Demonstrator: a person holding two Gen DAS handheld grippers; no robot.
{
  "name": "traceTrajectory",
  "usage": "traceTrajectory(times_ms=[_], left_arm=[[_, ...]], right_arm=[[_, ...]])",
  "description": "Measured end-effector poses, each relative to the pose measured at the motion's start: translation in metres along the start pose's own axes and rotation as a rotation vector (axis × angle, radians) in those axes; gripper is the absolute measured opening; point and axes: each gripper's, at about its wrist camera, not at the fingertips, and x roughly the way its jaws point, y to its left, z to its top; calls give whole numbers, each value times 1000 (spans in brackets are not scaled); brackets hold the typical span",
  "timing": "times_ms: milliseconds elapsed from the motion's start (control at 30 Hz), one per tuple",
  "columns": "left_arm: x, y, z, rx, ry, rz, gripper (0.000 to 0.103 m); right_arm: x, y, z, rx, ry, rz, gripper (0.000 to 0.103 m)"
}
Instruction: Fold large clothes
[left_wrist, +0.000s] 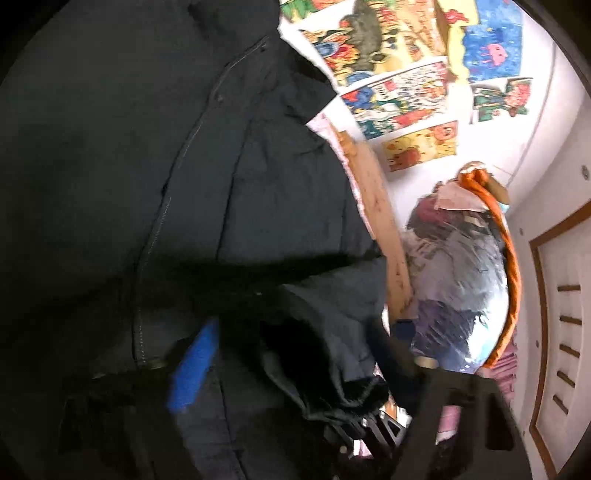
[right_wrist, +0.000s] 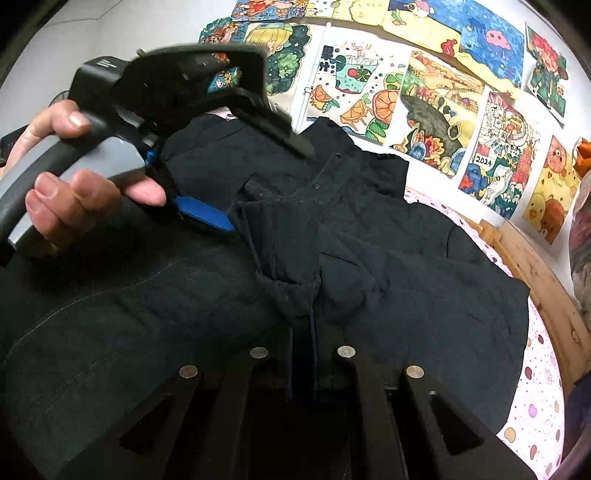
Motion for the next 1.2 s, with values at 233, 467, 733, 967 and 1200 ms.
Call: traceTrajectory(times_ms=[233,467,733,967,1200], left_arm=[[-10,-21,2,135,-102,92,8],[-79,-76,14,401,-348,242,7],[-135,-92,18,546,-557,518,7],[-139,-66,35,524,-573,804,7],[-120,-19,51,466,-493,933,7]], right_arm=[[-7,3,4,15,50,76,18],[-59,-1,0,16,-105,96,61],[-53,-40,16,105,-174,-5,61],[46,-90,38,286,48,32,61],[117,-96,25,347,267,35,61]])
